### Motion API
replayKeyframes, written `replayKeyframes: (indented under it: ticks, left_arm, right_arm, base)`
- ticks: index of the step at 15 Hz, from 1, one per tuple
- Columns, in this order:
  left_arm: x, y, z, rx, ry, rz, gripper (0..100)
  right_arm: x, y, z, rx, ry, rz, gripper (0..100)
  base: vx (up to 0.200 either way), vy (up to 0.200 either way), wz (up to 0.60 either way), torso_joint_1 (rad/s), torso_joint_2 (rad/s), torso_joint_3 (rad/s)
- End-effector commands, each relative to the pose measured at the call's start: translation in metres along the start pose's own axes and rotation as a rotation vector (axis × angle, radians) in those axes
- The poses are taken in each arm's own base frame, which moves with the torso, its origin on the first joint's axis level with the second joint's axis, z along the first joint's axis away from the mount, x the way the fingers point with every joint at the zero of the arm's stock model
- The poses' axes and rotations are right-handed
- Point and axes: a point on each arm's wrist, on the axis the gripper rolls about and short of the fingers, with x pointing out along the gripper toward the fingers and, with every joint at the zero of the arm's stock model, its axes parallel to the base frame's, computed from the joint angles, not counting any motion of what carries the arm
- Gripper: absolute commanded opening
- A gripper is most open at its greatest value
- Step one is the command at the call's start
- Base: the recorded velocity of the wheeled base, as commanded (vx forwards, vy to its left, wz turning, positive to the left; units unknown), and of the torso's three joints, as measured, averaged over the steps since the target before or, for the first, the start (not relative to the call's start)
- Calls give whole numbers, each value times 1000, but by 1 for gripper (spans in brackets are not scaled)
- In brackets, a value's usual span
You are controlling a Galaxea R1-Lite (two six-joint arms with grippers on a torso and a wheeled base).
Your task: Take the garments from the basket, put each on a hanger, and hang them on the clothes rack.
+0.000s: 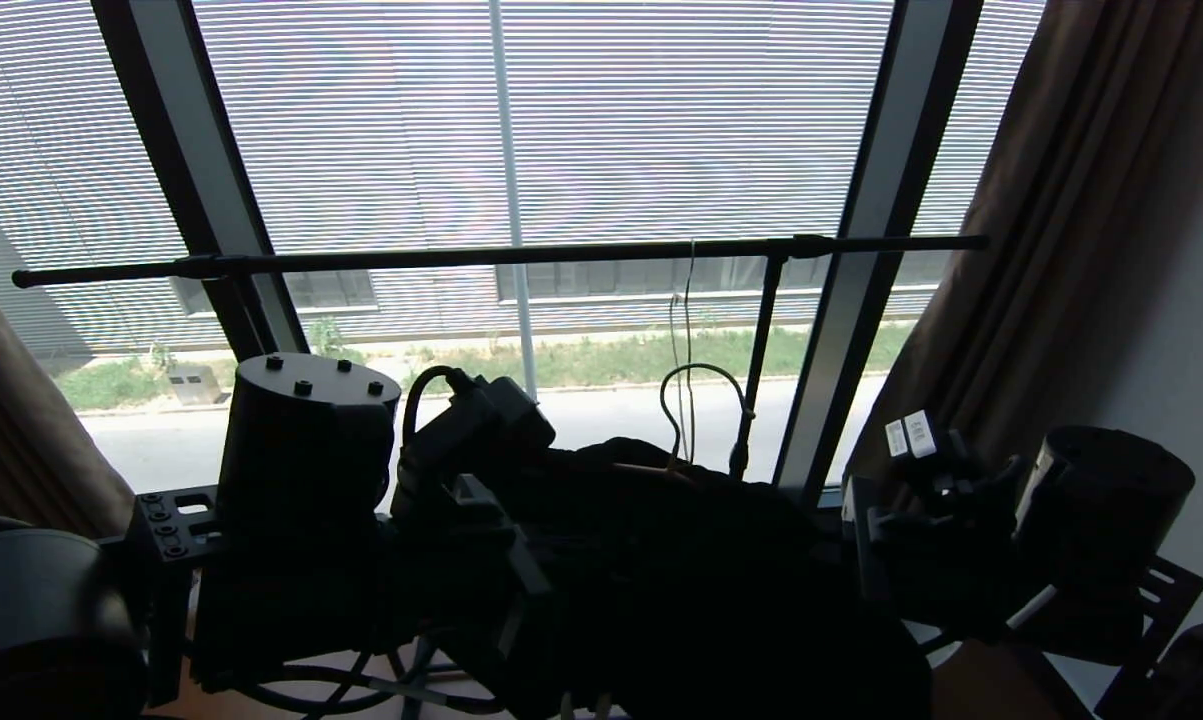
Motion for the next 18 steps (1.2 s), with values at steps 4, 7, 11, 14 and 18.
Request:
replayKeyframes:
  ticks: [4, 7, 11, 14, 18]
  left_arm:
    - [6, 3, -2, -9, 15, 3, 0]
    - [11, 6, -3, -16, 26, 7, 0]
    - [20, 9, -5, -20, 44, 7, 100]
    - [20, 8, -4, -19, 41, 6, 100]
    - [5, 4, 4, -6, -4, 10, 100]
  right_arm:
    - [0, 2, -2, 2, 1, 6, 0]
    - [0, 4, -1, -1, -1, 14, 0]
    - [0, 8, -1, -24, -27, 22, 0]
    - [0, 8, -1, -24, -27, 23, 0]
    - [1, 7, -2, -20, -23, 22, 0]
  base:
    - [0, 0, 0, 0, 0, 0]
    - [0, 0, 0, 0, 0, 0]
    - [0, 0, 0, 0, 0, 0]
    - [0, 0, 0, 0, 0, 0]
    - [0, 0, 0, 0, 0, 0]
